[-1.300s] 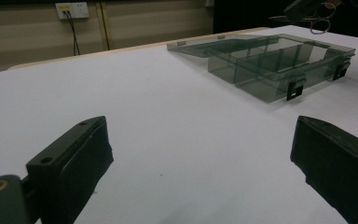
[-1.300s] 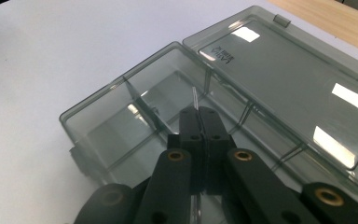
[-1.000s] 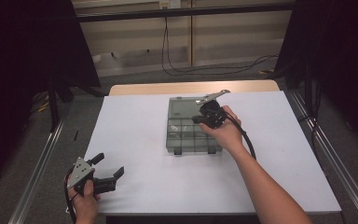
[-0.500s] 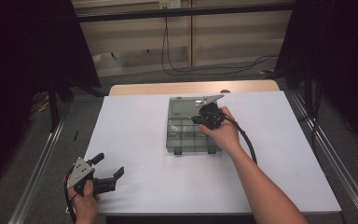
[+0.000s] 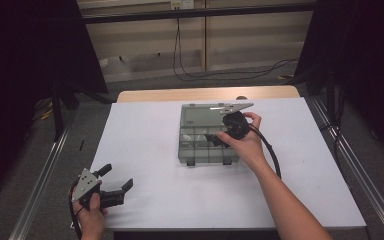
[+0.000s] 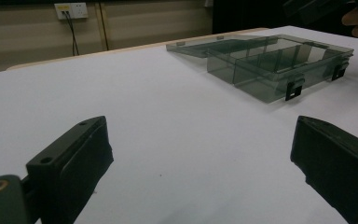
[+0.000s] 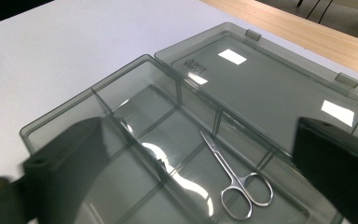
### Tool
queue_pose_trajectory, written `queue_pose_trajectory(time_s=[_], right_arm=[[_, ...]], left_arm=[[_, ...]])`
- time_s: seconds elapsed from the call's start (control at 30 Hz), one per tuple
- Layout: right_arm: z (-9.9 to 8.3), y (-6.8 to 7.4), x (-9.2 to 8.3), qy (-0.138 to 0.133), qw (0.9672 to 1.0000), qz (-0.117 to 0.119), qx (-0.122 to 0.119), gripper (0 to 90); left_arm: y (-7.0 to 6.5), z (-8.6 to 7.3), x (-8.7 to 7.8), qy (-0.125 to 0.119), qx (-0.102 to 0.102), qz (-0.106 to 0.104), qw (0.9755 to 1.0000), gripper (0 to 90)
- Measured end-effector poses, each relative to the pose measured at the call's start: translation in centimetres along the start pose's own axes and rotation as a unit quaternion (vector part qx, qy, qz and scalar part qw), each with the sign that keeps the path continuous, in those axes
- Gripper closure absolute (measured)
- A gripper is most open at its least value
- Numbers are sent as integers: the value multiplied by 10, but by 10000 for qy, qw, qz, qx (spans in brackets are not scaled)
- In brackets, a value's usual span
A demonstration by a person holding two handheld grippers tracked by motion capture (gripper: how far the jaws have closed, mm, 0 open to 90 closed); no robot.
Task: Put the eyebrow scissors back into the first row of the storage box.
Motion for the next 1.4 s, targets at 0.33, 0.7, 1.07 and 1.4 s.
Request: queue_pose_trajectory(time_s=[0.33, 0.7, 1.07, 1.4], right_arm=[[-7, 0, -26, -295, 9995, -114, 61, 0], [-25, 1, -51, -477, 9987, -173, 46, 0], [-39, -1, -79, -661, 9973, -325, 67, 0], [-56, -7, -102, -748, 9961, -449, 159, 0]], left_arm=[[0, 0, 0, 8, -11, 19, 10000, 47], [0, 0, 0, 3, 12, 2, 10000, 47], [-1, 0, 0, -1, 20, 7, 10000, 47], [0, 0, 0, 5, 66, 19, 10000, 47]])
Point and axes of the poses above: each handheld gripper's, and its own axes: x roughly forward along the jaws, z roughly out of its top, y roughly to its left, the point moved 7 cm from there along x, roughly forward along the jaws, and after that the axes turned 8 degrees about -y, right-handed, at the moved point
